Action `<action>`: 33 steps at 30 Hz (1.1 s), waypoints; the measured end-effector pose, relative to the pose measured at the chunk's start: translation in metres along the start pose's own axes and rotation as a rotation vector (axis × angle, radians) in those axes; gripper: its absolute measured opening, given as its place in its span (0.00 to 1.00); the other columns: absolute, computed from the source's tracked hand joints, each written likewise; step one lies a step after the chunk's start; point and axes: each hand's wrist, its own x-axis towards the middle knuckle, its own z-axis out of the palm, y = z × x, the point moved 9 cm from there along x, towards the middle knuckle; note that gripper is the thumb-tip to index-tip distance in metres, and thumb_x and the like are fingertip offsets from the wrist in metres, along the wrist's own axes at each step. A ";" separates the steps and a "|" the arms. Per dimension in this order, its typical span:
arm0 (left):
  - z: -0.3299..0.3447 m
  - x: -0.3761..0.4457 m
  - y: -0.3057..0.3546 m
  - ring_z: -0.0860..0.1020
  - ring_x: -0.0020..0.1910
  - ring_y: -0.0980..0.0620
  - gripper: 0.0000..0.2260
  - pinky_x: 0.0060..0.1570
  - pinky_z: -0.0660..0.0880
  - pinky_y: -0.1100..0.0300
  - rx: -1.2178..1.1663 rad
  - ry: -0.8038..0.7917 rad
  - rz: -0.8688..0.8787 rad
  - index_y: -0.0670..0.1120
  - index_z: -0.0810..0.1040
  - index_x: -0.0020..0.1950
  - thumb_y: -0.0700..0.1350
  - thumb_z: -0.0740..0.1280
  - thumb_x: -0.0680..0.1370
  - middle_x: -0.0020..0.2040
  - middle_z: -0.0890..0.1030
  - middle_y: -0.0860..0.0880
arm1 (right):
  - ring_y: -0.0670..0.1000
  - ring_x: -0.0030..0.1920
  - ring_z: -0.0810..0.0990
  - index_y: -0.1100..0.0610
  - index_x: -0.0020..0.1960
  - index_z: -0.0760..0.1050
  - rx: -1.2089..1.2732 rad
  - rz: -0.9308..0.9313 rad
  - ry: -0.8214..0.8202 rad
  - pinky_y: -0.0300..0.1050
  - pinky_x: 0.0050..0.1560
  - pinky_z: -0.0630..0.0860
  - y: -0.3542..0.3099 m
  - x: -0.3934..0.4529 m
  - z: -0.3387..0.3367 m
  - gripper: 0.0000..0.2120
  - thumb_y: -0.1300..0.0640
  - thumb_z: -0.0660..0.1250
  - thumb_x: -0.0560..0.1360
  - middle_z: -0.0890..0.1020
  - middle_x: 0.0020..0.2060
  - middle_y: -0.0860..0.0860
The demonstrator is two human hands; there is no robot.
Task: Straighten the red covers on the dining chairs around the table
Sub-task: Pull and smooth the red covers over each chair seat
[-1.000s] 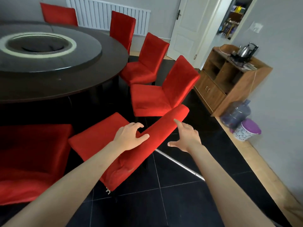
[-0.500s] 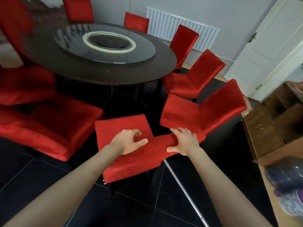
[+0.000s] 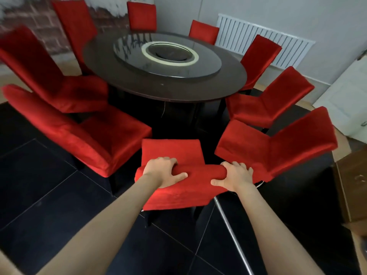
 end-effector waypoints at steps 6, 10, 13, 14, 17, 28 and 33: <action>0.000 -0.012 0.001 0.78 0.49 0.51 0.37 0.44 0.72 0.57 0.064 -0.013 0.085 0.52 0.73 0.62 0.77 0.54 0.66 0.50 0.78 0.54 | 0.58 0.67 0.65 0.44 0.70 0.65 0.009 0.072 0.033 0.62 0.67 0.60 0.002 -0.035 0.015 0.44 0.21 0.59 0.61 0.72 0.65 0.50; 0.002 -0.018 0.006 0.77 0.52 0.50 0.41 0.52 0.73 0.54 0.157 -0.012 0.177 0.53 0.71 0.65 0.79 0.54 0.63 0.53 0.78 0.53 | 0.58 0.71 0.61 0.46 0.74 0.60 0.060 0.138 0.086 0.65 0.71 0.53 0.001 -0.053 0.025 0.47 0.21 0.59 0.62 0.67 0.70 0.53; 0.001 -0.017 0.009 0.77 0.52 0.50 0.40 0.51 0.72 0.54 0.183 0.012 0.207 0.53 0.72 0.65 0.79 0.56 0.63 0.52 0.78 0.53 | 0.58 0.73 0.59 0.47 0.74 0.59 0.116 0.165 0.112 0.67 0.72 0.48 0.001 -0.056 0.027 0.46 0.23 0.62 0.63 0.66 0.71 0.53; 0.000 -0.015 0.010 0.78 0.52 0.50 0.40 0.50 0.72 0.55 0.186 0.016 0.212 0.53 0.72 0.64 0.79 0.56 0.63 0.52 0.78 0.53 | 0.57 0.73 0.58 0.47 0.74 0.60 0.135 0.176 0.119 0.68 0.72 0.47 0.002 -0.055 0.027 0.46 0.24 0.63 0.63 0.66 0.71 0.53; -0.002 -0.009 0.014 0.78 0.50 0.50 0.40 0.45 0.71 0.55 0.203 0.045 0.248 0.53 0.73 0.61 0.79 0.54 0.62 0.49 0.78 0.53 | 0.57 0.74 0.57 0.47 0.74 0.60 0.173 0.204 0.139 0.70 0.71 0.46 0.005 -0.050 0.025 0.46 0.26 0.67 0.62 0.66 0.71 0.53; -0.007 0.004 0.011 0.78 0.45 0.50 0.40 0.42 0.71 0.55 0.211 0.083 0.282 0.52 0.75 0.55 0.80 0.51 0.60 0.45 0.77 0.54 | 0.56 0.72 0.60 0.46 0.73 0.62 0.159 0.226 0.168 0.72 0.70 0.47 0.004 -0.039 0.023 0.46 0.25 0.67 0.61 0.67 0.69 0.52; -0.010 0.016 0.007 0.78 0.45 0.50 0.41 0.43 0.73 0.56 0.209 0.078 0.296 0.51 0.76 0.56 0.80 0.51 0.60 0.46 0.78 0.54 | 0.56 0.72 0.61 0.47 0.72 0.62 0.159 0.226 0.186 0.73 0.69 0.48 -0.001 -0.032 0.019 0.46 0.25 0.66 0.61 0.68 0.68 0.52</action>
